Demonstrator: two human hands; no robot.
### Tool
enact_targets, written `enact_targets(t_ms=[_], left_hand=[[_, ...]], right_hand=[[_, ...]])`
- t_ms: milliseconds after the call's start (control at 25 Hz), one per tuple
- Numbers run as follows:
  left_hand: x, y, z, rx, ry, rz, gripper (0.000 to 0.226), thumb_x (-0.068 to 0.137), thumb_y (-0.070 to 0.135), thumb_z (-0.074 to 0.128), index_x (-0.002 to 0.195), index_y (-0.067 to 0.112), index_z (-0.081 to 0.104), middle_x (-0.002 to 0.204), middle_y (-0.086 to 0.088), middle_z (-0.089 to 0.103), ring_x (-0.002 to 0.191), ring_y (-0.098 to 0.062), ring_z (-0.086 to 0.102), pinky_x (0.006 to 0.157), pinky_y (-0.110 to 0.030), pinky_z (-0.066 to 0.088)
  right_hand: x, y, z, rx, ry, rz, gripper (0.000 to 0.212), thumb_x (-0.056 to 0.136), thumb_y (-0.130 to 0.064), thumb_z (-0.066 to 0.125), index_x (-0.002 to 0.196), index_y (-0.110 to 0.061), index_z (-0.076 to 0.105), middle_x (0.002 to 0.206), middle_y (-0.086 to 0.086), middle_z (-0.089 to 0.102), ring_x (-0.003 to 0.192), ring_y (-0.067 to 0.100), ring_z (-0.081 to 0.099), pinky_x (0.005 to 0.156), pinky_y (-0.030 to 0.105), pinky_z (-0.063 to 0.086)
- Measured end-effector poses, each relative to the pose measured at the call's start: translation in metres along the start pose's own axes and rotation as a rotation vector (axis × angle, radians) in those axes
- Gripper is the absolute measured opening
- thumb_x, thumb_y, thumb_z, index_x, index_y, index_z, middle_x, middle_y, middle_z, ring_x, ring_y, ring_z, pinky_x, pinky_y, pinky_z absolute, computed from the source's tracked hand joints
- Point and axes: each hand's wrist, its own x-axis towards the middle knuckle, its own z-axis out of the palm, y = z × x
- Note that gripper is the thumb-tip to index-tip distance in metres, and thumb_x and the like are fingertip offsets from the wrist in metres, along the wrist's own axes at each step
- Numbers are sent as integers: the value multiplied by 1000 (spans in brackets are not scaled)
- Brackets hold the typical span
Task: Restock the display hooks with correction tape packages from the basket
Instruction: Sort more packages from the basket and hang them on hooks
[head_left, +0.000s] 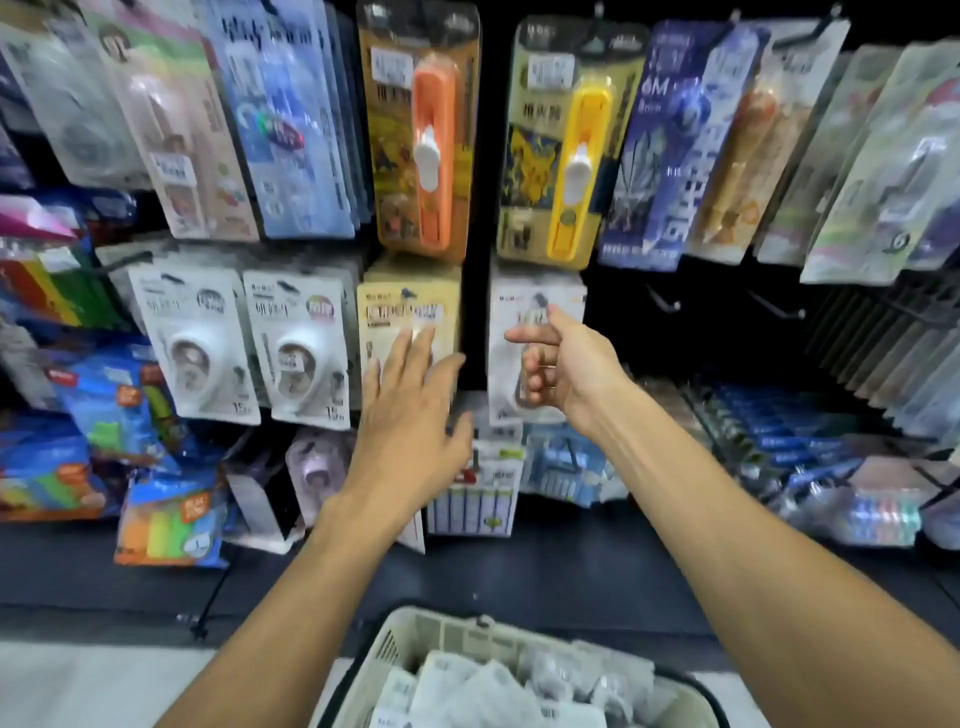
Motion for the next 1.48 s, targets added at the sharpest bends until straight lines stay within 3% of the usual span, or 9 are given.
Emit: enact_targets(t_ms=[80,200,320,480,600,800,1120,1240,1480], left_hand=[[-17,6,13,18,10,45,54,93,27,59,145,17,47,161,-11,33,151,-32,24,122,-48,23],[-53,4,49,6,-394,121,51,93,30,61,142,18,50,147,-8,51,136,-31,44,111,-43,39],[-110,-12,86,83,-859,144,50,94,31,61,143,27,50,143,-2,55,132,-27,49,105,-38,43],[-197,-49,124,241,-1190,19,58,95,26,58,150,26,39,144,-4,53,132,-25,50,102,-38,46],[-243,-67,142,215,-1292,-212,80,87,13,65,157,22,27,148,-7,47,130,-28,53,99,-40,50],[-267,-65,155,264,-1426,-237,142,69,29,92,159,31,-18,171,-5,-11,153,-37,23,115,-52,37],[-249,-70,163,172,-1380,-301,125,79,22,86,161,31,-8,172,-5,-2,133,-31,55,107,-46,48],[-248,-72,164,141,-1386,-335,121,80,19,84,161,33,-5,172,-3,-4,96,-22,73,97,-44,54],[-252,-76,168,179,-1350,-283,122,82,23,83,160,33,-10,171,-3,-6,142,-31,46,109,-44,46]], right_hand=[[-28,60,-22,-77,59,7,53,108,-43,36,88,-8,71,45,0,53,34,14,42,36,20,34],[-87,174,-69,-353,58,230,42,107,-33,44,92,-4,70,51,3,56,36,15,43,40,24,34],[-125,250,-110,-1197,-388,271,31,97,-13,53,127,-16,62,106,10,71,80,20,64,72,35,51],[-153,303,-162,-1834,-1004,4,97,89,3,58,159,-39,7,169,-1,13,148,30,27,119,51,24],[-163,324,-182,-1791,-1050,32,105,90,-23,71,158,-42,-8,169,-6,-10,155,25,2,124,50,8],[-160,331,-164,-1650,-946,-262,86,89,-18,57,160,-36,12,168,-5,18,152,23,21,122,45,20],[-156,340,-148,-1766,-847,-276,97,87,-12,66,160,-32,6,168,-3,17,152,28,23,121,47,23],[-148,330,-163,-1704,-1099,-53,122,79,-25,77,157,-43,-14,167,-9,-17,153,17,-15,123,45,-3],[-173,343,-149,-1804,-1147,-249,109,89,-34,66,155,-37,-21,164,2,-25,152,31,-20,123,57,-5]])
